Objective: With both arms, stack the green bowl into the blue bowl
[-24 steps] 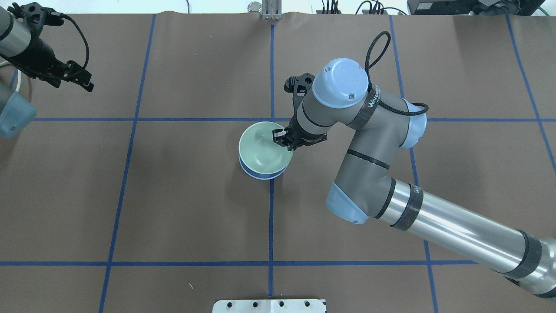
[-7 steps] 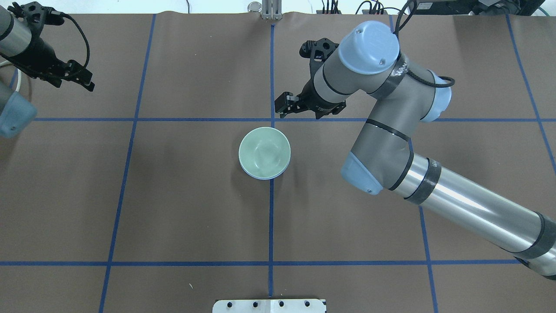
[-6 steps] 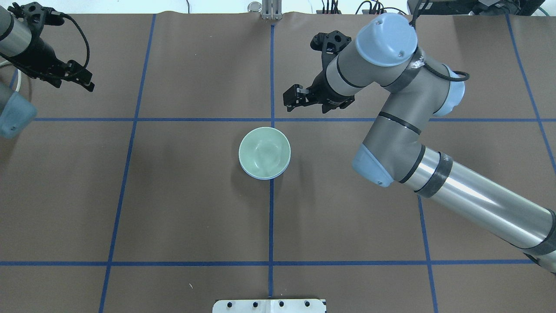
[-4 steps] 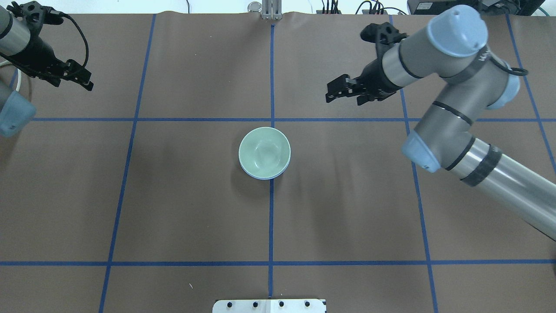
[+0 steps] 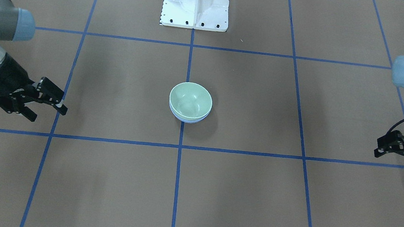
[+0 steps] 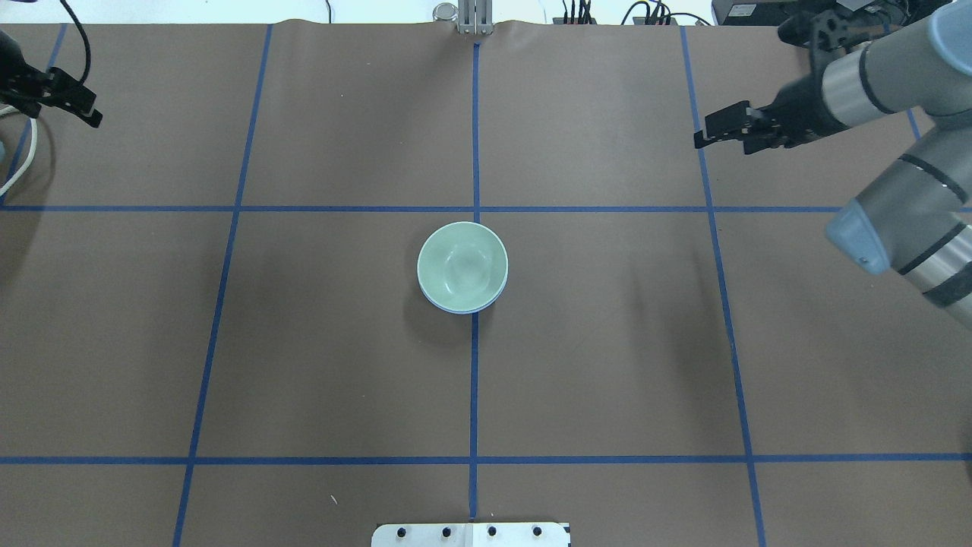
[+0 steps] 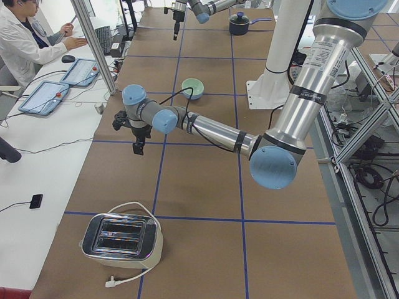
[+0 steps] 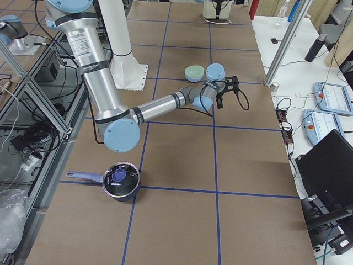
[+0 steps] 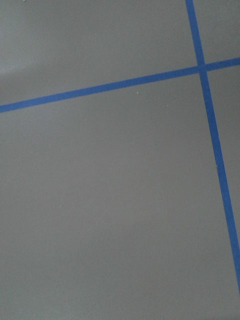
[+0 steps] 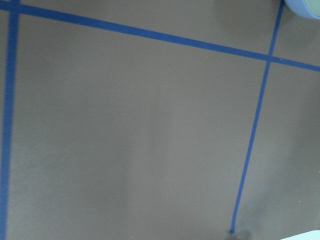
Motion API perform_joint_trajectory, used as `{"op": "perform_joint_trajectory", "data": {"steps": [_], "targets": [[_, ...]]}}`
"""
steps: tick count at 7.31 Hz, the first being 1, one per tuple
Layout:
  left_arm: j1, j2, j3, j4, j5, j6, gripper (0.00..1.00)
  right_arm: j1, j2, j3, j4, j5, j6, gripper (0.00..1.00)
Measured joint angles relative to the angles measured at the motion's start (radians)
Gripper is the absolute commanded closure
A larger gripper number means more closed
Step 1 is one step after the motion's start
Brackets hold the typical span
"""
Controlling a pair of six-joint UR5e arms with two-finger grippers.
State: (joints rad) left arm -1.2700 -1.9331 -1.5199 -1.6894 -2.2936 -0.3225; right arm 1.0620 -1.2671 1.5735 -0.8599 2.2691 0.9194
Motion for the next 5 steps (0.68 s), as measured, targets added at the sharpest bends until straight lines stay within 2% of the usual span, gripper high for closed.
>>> {"op": "perform_joint_trajectory", "data": {"steps": [1,3,5], "targets": [[-0.052,0.013,0.000,0.061,-0.001,0.097,0.02,0.059,-0.039,0.000,-0.046,0.010,-0.140,0.00],[-0.143,0.082,-0.002,0.112,-0.002,0.218,0.01,0.186,-0.109,0.041,-0.230,0.035,-0.281,0.00],[-0.203,0.140,-0.004,0.168,-0.031,0.291,0.01,0.282,-0.248,0.088,-0.375,0.034,-0.499,0.00]]}}
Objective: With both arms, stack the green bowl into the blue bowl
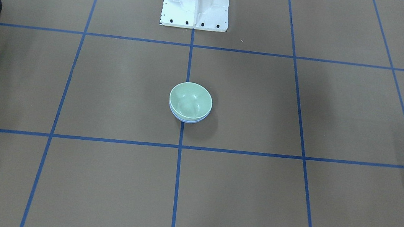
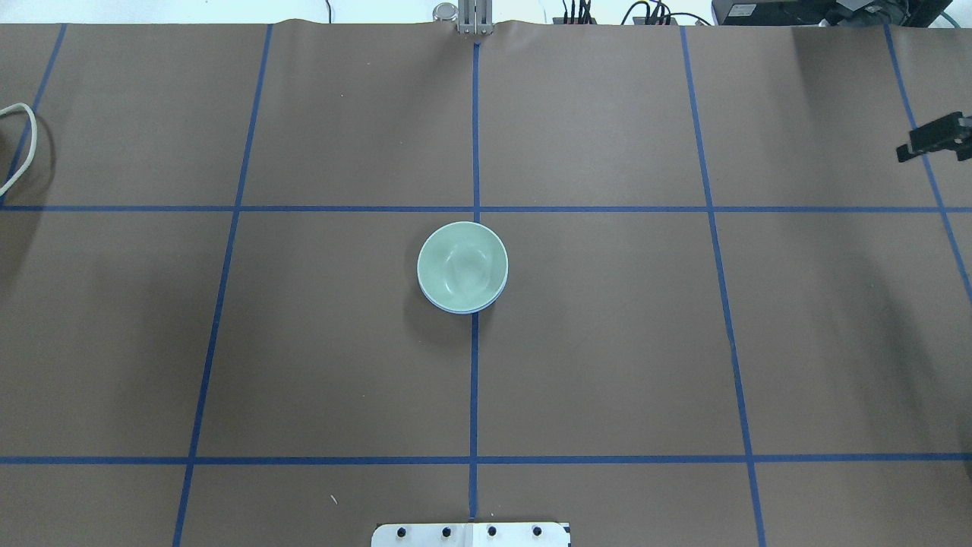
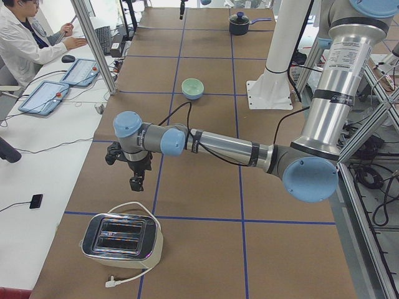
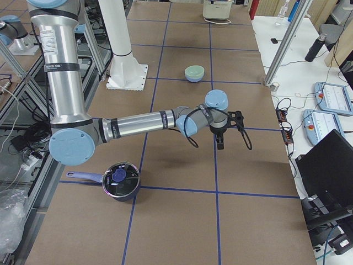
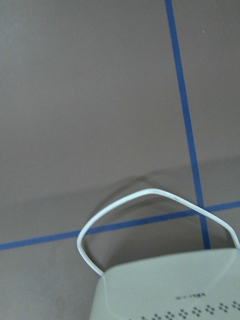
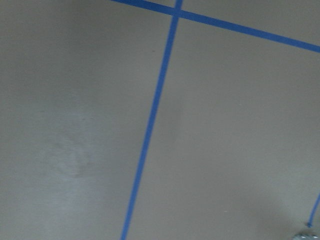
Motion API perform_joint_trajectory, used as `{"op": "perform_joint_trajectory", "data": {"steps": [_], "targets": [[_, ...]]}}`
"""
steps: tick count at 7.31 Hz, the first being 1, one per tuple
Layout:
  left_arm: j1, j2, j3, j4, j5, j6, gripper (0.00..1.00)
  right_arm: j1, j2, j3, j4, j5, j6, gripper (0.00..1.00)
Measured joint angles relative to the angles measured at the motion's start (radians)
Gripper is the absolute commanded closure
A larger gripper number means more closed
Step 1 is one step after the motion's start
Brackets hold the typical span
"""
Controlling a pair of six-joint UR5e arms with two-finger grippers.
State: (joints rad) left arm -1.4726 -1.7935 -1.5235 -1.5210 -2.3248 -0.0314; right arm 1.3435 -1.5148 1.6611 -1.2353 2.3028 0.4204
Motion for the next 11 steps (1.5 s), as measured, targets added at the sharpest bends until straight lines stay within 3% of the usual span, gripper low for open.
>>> {"op": "perform_joint_trajectory", "data": {"steps": [3,5,11], "targets": [[-0.053,0.020,-0.003,0.088,-0.046,0.080,0.01,0.128,-0.085,0.058,-0.262,-0.094,-0.272,0.00],[-0.057,0.049,-0.004,0.088,-0.052,0.092,0.01,0.169,-0.096,0.135,-0.451,-0.119,-0.337,0.00],[-0.054,0.089,0.006,0.080,-0.054,0.088,0.01,0.174,-0.108,0.141,-0.501,-0.073,-0.342,0.00]]}}
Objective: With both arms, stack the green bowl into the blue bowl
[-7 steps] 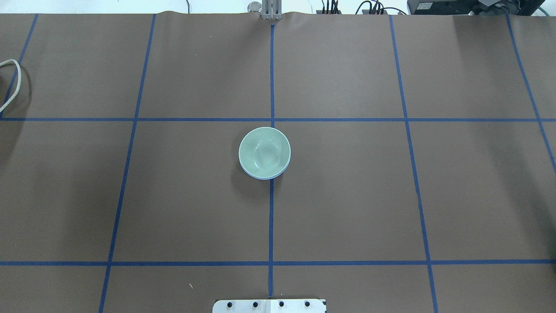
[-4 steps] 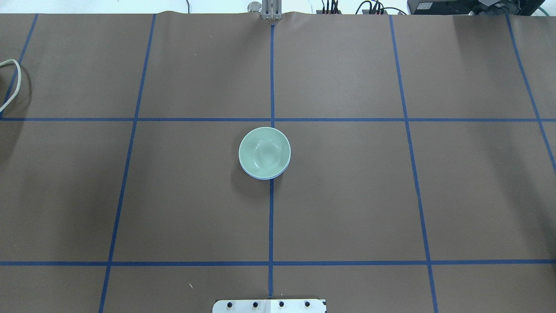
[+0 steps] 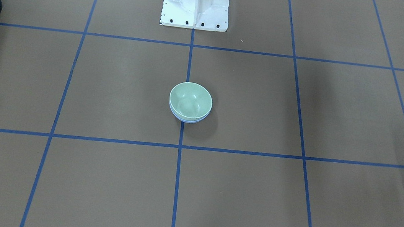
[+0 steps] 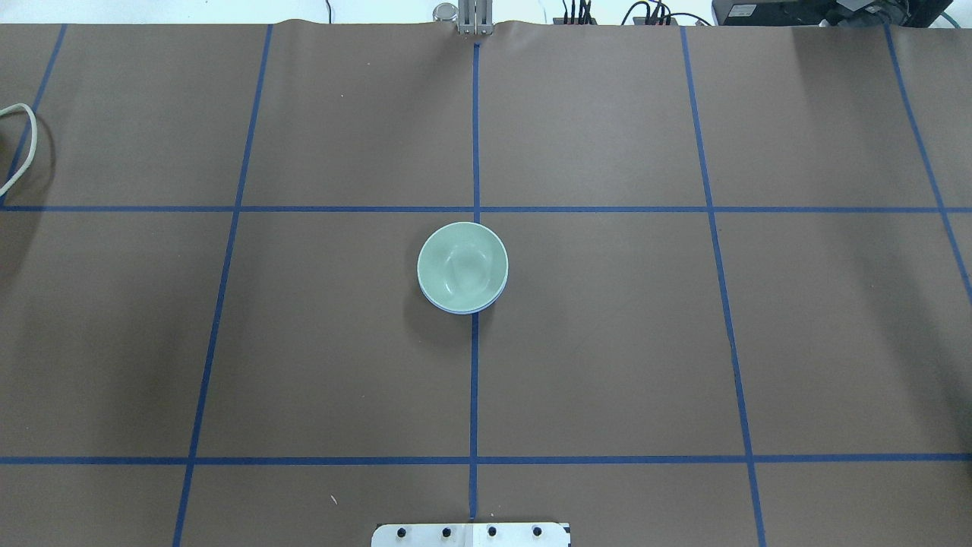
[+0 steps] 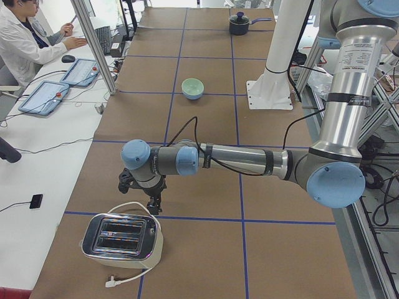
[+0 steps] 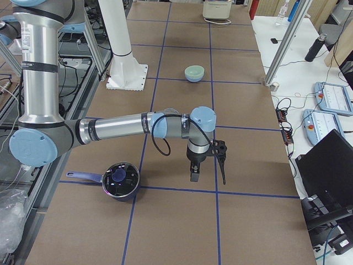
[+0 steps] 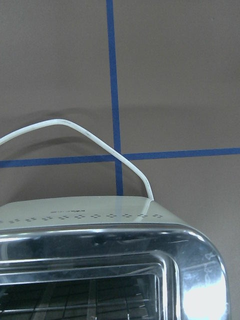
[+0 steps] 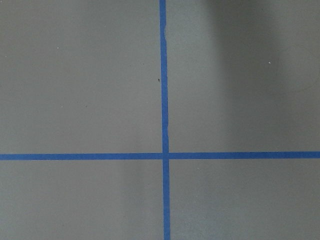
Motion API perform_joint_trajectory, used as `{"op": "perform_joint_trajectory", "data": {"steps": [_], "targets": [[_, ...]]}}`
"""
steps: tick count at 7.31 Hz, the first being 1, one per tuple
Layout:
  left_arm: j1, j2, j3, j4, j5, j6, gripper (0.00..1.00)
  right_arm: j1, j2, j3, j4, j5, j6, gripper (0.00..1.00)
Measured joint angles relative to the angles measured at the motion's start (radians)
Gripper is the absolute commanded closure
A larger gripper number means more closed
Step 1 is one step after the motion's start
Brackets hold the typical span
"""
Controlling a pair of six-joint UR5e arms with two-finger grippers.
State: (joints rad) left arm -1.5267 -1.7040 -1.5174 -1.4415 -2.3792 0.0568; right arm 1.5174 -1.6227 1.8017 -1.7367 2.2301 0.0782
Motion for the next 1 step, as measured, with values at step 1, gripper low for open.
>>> {"op": "perform_joint_trajectory", "data": {"steps": [1], "targets": [[0.000,0.002,-0.001,0.000,0.000,0.000,0.01,0.000,0.001,-0.001,0.000,0.001,0.000,0.00]]}}
